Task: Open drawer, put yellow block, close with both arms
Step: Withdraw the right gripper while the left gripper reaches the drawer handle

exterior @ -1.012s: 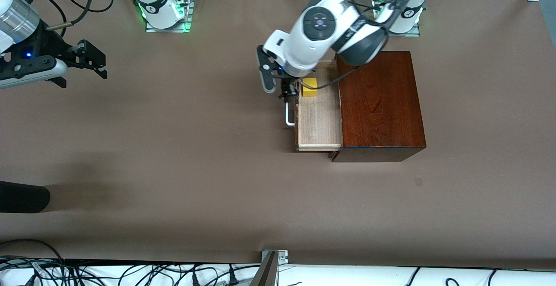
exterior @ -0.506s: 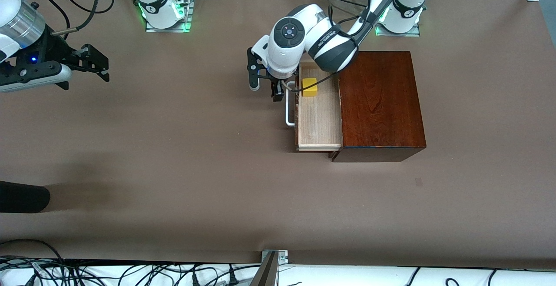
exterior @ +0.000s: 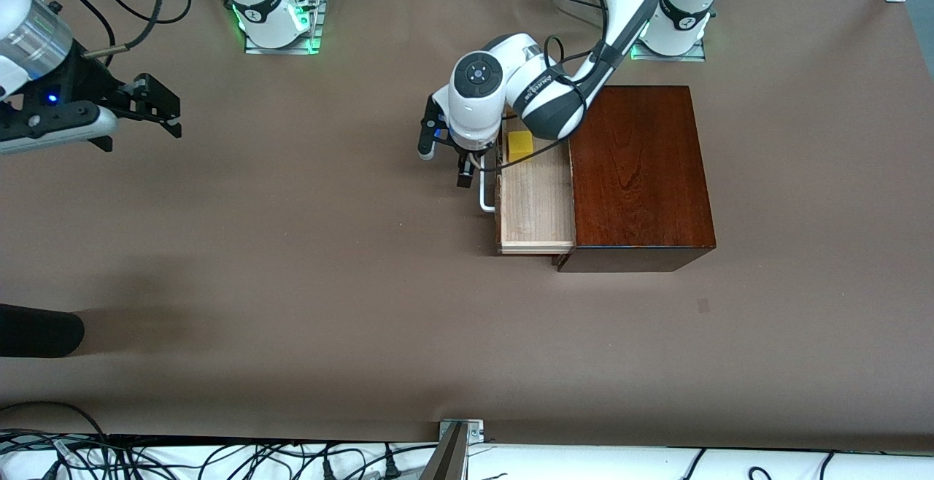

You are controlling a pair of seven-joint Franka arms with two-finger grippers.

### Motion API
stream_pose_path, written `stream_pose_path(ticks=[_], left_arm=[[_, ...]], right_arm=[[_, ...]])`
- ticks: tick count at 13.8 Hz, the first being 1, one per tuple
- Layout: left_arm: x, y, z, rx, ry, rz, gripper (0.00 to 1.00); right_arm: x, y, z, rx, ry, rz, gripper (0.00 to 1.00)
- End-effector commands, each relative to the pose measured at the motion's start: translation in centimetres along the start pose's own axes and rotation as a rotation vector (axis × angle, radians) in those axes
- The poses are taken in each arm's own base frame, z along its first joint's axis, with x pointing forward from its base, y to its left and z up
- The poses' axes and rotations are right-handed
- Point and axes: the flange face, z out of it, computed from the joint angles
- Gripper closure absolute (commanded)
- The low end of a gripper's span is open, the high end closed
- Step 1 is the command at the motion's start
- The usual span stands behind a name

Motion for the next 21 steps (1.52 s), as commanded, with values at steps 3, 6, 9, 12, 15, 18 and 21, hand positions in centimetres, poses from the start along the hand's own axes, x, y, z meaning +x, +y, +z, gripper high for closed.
stream_pose_path(ticks=[3, 6, 9, 12, 15, 18, 21], left_arm=[[-4.5, -1.1, -1.9, -0.053, -0.112, 0.03, 0.0], [-6.8, -1.4, -2.4, -0.104, -0.165, -0.005, 0.0], [-9.3, -2.0, -2.7, -0.138, -0.207, -0.045, 0.0], [-11.3, -2.5, -2.0, -0.142, -0.272, -0.051, 0.0], [-11.5, -2.6, -2.5, -0.145, -0.275, -0.056, 0.0], [-12.0, -2.8, -4.0, -0.128, -0.268, -0.074, 0.0], [-13.6, -3.0, -10.5, -0.047, -0.203, -0.152, 0.0]], right_arm=[[0.3, 0.2, -0.5, -0.014, 0.002, 0.005, 0.0], [0.2, 0.5, -0.4, -0.014, -0.001, 0.011, 0.0], [0.2, 0.5, -0.4, -0.014, -0.001, 0.014, 0.0], [0.3, 0.7, -0.1, -0.011, -0.009, 0.013, 0.0], [0.2, 0.6, -0.2, -0.007, -0.008, 0.014, 0.0], [0.2, 0.6, -0.2, -0.007, -0.008, 0.016, 0.0], [0.2, 0.7, -0.1, -0.007, -0.013, 0.02, 0.0]])
